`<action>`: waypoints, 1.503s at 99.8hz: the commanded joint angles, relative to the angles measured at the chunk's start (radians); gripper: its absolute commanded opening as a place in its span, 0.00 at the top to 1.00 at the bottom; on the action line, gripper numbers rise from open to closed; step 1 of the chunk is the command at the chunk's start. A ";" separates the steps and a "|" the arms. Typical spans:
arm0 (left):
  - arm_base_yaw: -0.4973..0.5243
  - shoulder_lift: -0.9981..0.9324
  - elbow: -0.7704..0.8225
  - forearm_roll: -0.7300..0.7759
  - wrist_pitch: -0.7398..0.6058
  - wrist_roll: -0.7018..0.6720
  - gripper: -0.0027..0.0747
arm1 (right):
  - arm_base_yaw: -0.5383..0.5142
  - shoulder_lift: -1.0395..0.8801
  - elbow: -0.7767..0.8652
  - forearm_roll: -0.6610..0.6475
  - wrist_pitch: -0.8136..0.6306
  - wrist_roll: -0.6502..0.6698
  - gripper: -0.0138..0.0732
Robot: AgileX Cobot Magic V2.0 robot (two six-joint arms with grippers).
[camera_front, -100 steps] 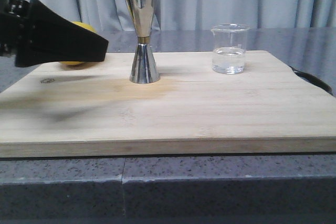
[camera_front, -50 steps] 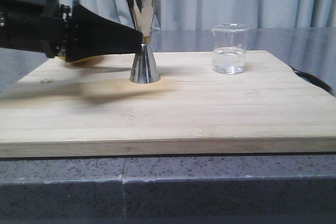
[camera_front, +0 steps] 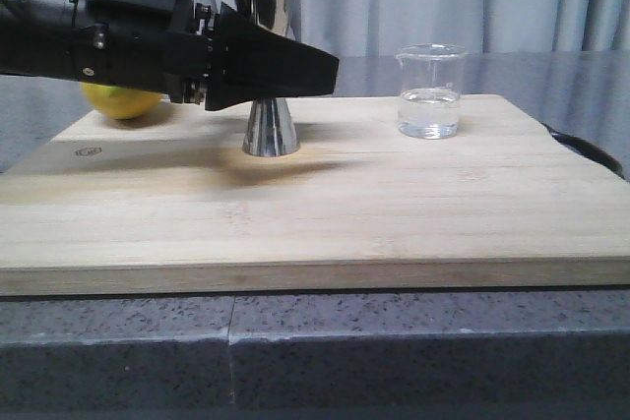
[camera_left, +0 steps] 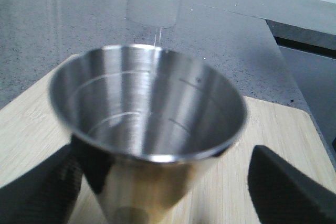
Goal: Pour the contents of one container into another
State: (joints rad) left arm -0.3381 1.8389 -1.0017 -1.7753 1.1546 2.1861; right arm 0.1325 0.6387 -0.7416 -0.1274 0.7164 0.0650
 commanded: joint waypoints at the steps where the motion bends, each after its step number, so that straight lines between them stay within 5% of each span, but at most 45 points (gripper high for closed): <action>1: -0.007 -0.044 -0.028 -0.075 0.113 -0.012 0.39 | 0.002 0.008 -0.035 -0.008 -0.076 -0.015 0.12; 17: -0.007 -0.044 -0.028 -0.075 0.113 -0.012 0.62 | 0.002 0.008 -0.035 -0.008 -0.076 -0.015 0.12; 31: -0.007 -0.044 -0.028 -0.075 0.113 -0.012 0.71 | 0.002 0.008 -0.035 -0.008 -0.076 -0.015 0.12; 104: -0.007 -0.209 -0.030 -0.075 0.113 -0.012 0.72 | 0.002 0.008 -0.035 -0.005 -0.083 -0.019 0.12; 150: -0.007 -0.233 -0.030 -0.075 0.113 -0.012 0.72 | 0.069 0.188 -0.117 0.204 -0.161 -0.273 0.12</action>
State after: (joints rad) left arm -0.3381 1.6526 -1.0053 -1.7651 1.1584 2.1821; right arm 0.1740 0.7891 -0.8017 0.0587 0.6466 -0.1744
